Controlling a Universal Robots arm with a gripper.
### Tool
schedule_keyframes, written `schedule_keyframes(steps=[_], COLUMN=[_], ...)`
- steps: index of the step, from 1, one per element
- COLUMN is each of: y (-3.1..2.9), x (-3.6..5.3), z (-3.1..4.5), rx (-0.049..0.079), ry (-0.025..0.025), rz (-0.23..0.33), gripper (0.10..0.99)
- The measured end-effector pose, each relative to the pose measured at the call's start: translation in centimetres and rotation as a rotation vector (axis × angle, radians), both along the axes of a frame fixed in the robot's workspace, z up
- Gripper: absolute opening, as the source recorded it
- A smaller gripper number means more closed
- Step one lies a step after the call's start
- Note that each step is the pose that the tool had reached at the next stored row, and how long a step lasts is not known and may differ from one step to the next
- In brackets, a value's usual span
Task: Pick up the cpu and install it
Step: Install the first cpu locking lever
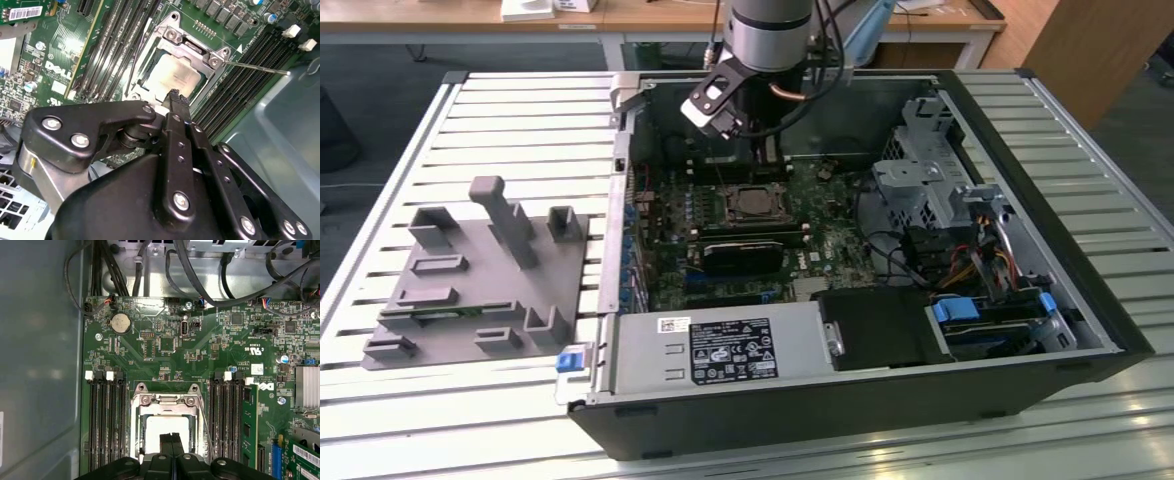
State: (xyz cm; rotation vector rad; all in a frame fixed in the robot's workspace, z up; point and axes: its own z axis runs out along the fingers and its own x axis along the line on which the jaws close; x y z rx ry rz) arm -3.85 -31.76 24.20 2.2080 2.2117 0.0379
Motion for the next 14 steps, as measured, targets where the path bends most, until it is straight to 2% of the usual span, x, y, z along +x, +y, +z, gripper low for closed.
schedule_keyframes(steps=[7, 14], y=[0.00, 0.00], x=[0.00, 0.00], z=[0.59, 0.59], rx=[0.000, 0.000], ry=[0.0000, 0.0000], rz=[0.005, 0.109], gripper=[0.106, 0.106])
